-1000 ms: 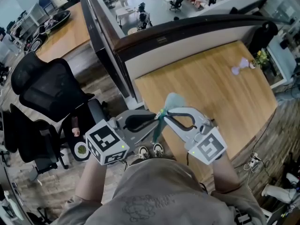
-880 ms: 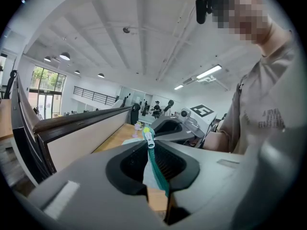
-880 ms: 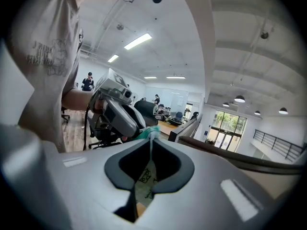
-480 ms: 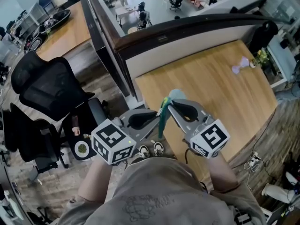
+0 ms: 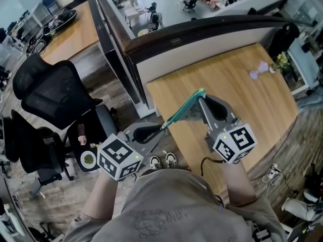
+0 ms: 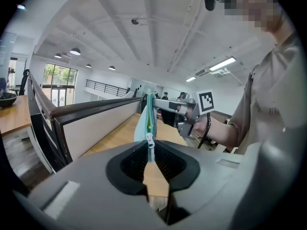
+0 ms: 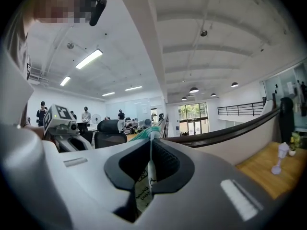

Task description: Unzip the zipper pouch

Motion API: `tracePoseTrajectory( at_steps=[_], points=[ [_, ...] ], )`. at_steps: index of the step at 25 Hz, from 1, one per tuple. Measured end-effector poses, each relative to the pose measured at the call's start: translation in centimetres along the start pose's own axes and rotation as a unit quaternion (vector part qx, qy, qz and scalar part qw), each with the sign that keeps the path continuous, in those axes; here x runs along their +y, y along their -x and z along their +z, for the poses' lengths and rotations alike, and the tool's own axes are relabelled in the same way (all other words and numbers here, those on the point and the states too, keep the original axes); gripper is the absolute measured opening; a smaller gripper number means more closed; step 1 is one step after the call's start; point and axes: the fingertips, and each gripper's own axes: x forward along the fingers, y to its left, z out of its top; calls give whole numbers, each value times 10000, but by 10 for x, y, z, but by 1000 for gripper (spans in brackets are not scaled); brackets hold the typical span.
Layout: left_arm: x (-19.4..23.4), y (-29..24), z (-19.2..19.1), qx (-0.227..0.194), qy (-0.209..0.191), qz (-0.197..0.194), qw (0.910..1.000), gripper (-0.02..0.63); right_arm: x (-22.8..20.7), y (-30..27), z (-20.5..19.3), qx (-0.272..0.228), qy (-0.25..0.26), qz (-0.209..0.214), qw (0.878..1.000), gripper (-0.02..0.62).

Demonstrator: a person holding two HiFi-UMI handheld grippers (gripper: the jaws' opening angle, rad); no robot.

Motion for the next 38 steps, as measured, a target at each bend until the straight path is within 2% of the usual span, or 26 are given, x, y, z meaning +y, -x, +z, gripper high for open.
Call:
tracePoseTrajectory(
  at_steps=[5,9,12,15,18,20,22,24,28,31,38],
  points=[
    [4,8,-4,-104,85,121,9998,41,-6,2,1,-34,-107,-141,9998,21],
    [11,14,-4,-188,9,382,9991,46,1,2,2,-99,-205,-76,9997,21],
    [20,23,3,-377,-95,744,9965,57,7,3,11,-219,-181,-40,9996,22],
    [32,35,19,-712,-254,1197,9899,69,9,3,26,-410,-164,-28,9990,21],
    [43,51,40,-1106,-423,1592,9801,69,16,0,45,-608,-89,10,9981,23],
    [45,61,57,-1427,-489,1696,9739,74,24,0,58,-758,-5,66,9971,23],
    [43,71,73,-1765,-535,1755,9670,118,32,1,70,-909,87,150,9957,23],
    [43,82,88,-1957,-772,1987,9572,117,41,3,82,-1042,175,239,9941,23],
    [41,104,109,-2116,-1449,2596,9310,95,57,8,101,-1233,431,344,9908,23],
    [37,117,119,-2211,-1732,2903,9148,76,66,11,111,-1334,571,394,9886,23],
    [33,129,110,-2013,-1929,3349,9001,56,84,12,108,-1380,791,437,9863,25]
  ],
)
